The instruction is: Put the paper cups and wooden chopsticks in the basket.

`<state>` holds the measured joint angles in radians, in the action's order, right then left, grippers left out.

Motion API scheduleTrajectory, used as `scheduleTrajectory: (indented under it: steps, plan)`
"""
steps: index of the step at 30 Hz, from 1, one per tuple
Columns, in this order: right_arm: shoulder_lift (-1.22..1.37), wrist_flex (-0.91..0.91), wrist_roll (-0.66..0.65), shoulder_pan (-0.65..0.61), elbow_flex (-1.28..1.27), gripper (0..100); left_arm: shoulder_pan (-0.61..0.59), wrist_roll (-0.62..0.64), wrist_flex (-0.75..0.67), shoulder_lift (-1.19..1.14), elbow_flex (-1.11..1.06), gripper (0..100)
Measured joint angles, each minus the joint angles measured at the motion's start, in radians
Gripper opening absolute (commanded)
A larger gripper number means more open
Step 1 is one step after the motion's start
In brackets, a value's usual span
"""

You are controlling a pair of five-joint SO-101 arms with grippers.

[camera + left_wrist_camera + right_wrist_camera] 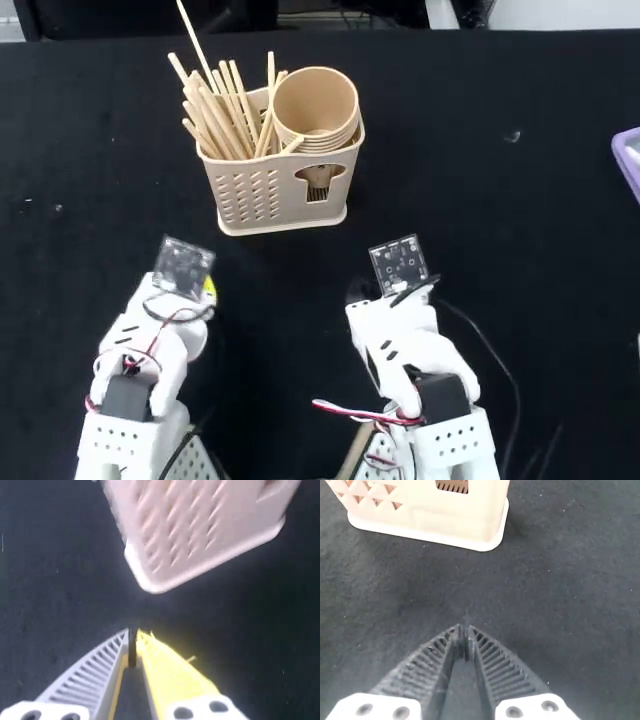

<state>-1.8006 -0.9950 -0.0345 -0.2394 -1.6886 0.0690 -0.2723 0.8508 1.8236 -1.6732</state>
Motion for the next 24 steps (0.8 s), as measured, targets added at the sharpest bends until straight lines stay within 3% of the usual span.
scheduleTrajectory:
  steps: [4,11,20,24]
  plan:
    - [0.000,-0.054,0.000,0.000,0.000,1.8,0.021,-0.055,0.044,-0.008,-0.002,3]
    - [0.000,-0.282,0.000,0.000,0.000,1.5,0.003,-0.052,0.250,-0.008,-0.002,3]
    - [0.000,-0.305,0.008,0.000,0.000,1.5,-0.048,0.376,0.279,-0.008,-0.005,3]
    - [0.000,-0.305,0.008,0.000,0.000,1.5,-0.054,0.422,0.388,-0.008,-0.005,3]
